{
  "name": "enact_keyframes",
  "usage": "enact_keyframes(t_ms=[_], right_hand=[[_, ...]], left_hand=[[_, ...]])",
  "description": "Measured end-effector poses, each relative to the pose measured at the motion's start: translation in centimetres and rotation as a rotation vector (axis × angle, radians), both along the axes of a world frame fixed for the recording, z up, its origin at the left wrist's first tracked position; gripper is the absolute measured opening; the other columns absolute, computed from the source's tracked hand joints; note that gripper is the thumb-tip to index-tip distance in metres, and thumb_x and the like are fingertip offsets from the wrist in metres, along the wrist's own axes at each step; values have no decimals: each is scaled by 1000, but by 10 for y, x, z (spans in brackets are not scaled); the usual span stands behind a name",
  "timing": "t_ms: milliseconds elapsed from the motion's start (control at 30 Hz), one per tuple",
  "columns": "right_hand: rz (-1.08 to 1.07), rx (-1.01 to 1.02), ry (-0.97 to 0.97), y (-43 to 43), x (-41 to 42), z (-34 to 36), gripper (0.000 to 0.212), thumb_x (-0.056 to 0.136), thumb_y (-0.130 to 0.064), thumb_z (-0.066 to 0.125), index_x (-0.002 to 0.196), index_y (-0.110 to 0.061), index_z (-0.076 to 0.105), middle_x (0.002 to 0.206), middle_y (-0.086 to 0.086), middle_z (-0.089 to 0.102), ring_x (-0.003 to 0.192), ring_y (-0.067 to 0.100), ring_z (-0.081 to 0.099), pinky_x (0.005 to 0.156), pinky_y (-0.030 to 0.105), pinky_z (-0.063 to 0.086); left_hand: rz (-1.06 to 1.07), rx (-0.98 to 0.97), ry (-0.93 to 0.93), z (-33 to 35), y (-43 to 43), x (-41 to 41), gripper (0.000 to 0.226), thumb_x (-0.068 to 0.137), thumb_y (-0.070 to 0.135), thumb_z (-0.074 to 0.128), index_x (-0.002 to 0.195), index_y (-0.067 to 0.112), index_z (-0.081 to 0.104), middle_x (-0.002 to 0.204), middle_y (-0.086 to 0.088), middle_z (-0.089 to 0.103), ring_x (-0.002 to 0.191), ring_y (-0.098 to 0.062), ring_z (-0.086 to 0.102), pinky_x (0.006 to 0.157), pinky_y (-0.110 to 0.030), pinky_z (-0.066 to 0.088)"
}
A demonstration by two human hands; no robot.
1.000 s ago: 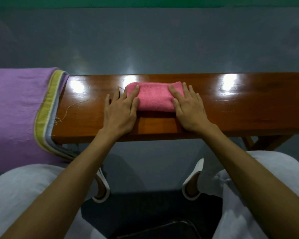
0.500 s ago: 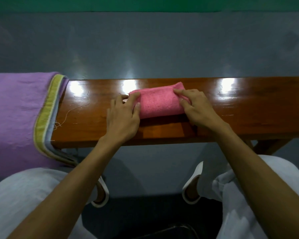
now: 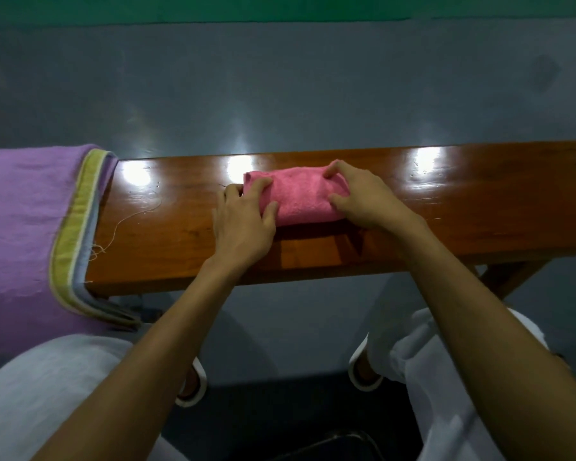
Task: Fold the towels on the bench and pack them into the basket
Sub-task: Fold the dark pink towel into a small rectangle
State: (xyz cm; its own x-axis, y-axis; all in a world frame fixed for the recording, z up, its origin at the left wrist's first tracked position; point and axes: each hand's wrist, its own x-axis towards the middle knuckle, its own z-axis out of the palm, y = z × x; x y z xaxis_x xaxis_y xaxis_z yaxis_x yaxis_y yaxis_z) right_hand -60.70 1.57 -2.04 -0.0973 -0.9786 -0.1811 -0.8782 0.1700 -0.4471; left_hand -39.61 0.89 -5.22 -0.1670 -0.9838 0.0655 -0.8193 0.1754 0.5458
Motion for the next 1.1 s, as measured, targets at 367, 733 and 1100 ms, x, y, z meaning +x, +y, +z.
enact_keyframes(t_ms=[367, 733, 1100], right_hand=[[-83, -115, -238, 27, -16, -4, 39, 92, -21, 74, 124, -31, 53, 146, 2, 51, 121, 24, 58, 91, 43, 59], [-167, -258, -366, 45, -52, -2, 37, 87, -13, 76, 117, -33, 63, 121, -6, 59, 116, 24, 63, 97, 49, 57], [-182, -327, -324, 78, -106, 15, 38, 86, -13, 74, 117, -31, 61, 114, -7, 61, 103, 18, 65, 93, 41, 58]], left_hand=[[15, 8, 298, 10, 1, -16, 33, 98, 14, 63, 128, 29, 64, 130, -7, 47, 115, -15, 48, 86, -5, 31], [-107, 37, 406, 19, 15, -35, 36, 102, 16, 58, 136, 25, 58, 133, -7, 43, 121, -16, 44, 105, -26, 39], [-195, 85, 443, 23, 24, -83, 44, 97, 11, 61, 138, 28, 61, 135, 2, 42, 127, -19, 48, 111, -43, 47]])
